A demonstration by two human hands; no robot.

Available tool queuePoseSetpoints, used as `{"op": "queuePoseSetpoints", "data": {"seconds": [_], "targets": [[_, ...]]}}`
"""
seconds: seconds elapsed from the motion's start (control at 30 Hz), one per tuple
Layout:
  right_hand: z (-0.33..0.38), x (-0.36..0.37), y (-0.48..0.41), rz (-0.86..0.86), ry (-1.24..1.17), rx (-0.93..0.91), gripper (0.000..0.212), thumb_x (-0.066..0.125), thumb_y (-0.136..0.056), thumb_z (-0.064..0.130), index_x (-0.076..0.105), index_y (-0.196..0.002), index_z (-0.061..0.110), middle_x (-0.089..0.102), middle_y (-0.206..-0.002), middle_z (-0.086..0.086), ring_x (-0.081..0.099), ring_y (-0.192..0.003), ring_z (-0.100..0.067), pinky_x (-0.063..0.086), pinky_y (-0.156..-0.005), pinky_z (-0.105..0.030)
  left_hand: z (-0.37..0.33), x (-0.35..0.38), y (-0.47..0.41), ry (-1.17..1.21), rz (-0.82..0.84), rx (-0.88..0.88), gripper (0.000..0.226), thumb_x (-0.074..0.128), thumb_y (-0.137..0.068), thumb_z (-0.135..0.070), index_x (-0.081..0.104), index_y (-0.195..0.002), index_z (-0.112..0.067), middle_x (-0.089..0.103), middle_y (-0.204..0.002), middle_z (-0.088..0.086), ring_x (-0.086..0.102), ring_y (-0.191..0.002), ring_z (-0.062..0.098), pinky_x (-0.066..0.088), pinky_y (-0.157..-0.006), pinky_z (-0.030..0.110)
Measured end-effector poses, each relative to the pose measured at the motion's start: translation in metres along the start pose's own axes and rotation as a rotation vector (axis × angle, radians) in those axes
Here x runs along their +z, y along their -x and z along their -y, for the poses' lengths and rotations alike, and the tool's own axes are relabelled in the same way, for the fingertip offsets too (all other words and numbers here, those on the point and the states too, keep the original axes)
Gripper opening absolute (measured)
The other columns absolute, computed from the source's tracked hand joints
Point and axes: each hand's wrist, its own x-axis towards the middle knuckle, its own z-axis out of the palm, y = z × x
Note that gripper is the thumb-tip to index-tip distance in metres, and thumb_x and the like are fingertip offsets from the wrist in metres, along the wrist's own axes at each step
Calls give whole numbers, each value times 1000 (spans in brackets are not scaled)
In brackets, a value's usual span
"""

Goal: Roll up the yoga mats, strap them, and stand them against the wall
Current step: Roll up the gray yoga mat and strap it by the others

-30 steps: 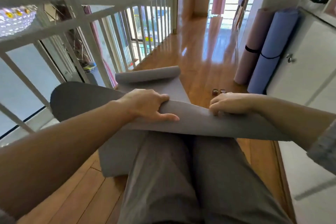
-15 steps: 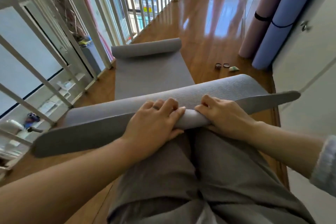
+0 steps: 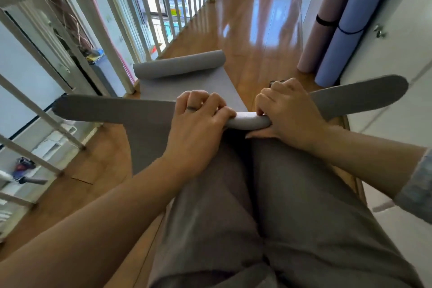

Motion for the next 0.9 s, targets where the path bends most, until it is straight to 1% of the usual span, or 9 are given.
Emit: {"op": "queuePoseSetpoints", "data": {"seconds": [0.13,0.23,0.33,0.43,0.53,0.6,0.7,0.77,0.9], "targets": [[0,-3,6,-39,-13,-65,58,43,-90,64,53,-71,10,58,-69,-9,49,-71,-27,38,-72,-42,-6,-10,10,-34,-34,80,32,81,-74,-22,71,-105,-18,64,-96,5,42,-100,27,26,-89,43],[10,-6,17,-10,-95,-88,61,43,-86,69,55,-71,11,60,-68,-9,53,-65,-26,39,-71,-39,-10,-7,32,-28,-46,83,42,82,-74,-22,68,-113,-19,62,-102,4,44,-104,29,26,-87,44],[25,0,41,26,-225,-25,57,57,-75,69,56,-73,12,62,-71,-8,59,-63,-25,48,-61,-33,-19,6,60,29,41,71,53,80,-76,-21,58,-124,-20,54,-107,3,45,-104,30,30,-84,45],[37,14,70,55,-337,90,57,59,-72,69,55,-74,12,59,-72,-5,57,-59,-20,44,-56,-26,-35,20,78,9,106,70,55,67,-79,-26,45,-129,-19,46,-106,-1,44,-100,24,28,-85,40],[33,18,83,19,-413,194,56,57,-73,68,55,-72,12,56,-70,-4,47,-58,-11,44,-53,-24,-44,20,71,29,114,59,39,60,-87,-31,60,-123,-19,59,-98,-1,45,-90,20,28,-85,38],[27,13,86,5,-422,201,56,57,-74,68,53,-69,12,55,-68,-3,44,-60,-9,42,-54,-25,-46,19,65,63,121,93,35,52,-91,-34,67,-117,-18,63,-93,1,47,-86,20,30,-86,39],[20,7,94,-27,-332,167,57,55,-75,70,52,-64,14,53,-67,-2,48,-65,-17,41,-62,-29,-49,18,57,161,131,138,33,49,-93,-38,69,-110,-18,65,-90,-1,54,-79,18,33,-87,37],[17,4,98,-31,-283,163,58,53,-76,71,52,-62,14,54,-65,-2,49,-65,-19,42,-62,-31,-49,19,50,239,165,144,29,49,-94,-39,68,-105,-20,65,-90,-3,57,-77,16,36,-88,34],[10,8,93,66,-350,235,60,46,-78,75,52,-61,18,52,-61,5,47,-53,-10,37,-55,-22,-36,24,33,485,347,66,31,48,-93,-44,69,-102,-23,64,-93,-9,56,-81,8,39,-81,21]]}}
